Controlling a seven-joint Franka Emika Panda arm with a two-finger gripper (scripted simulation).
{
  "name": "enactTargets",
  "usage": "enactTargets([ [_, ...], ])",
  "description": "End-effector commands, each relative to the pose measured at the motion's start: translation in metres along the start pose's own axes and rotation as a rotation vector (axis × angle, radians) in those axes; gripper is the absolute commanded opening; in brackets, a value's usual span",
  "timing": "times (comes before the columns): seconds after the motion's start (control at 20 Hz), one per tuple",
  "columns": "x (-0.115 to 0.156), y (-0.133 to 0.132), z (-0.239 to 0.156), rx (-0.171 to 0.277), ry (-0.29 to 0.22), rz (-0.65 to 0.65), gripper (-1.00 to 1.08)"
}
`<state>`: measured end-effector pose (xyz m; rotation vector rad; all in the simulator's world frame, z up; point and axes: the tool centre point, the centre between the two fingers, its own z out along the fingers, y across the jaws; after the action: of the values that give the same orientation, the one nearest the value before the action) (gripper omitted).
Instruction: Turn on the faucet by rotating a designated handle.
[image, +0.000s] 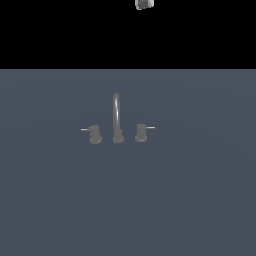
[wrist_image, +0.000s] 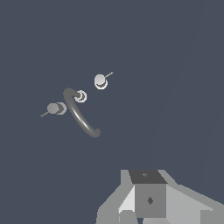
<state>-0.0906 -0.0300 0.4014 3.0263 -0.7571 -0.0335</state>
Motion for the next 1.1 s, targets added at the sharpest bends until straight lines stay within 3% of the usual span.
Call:
enactTargets([
  [0.0, 0.019, -0.007, 0.013, 0.004, 0.000, 0.064, -1.00],
  [1.05, 0.152, -0.050, 0.168, 0.025, -0.002, 0.599, -1.00],
])
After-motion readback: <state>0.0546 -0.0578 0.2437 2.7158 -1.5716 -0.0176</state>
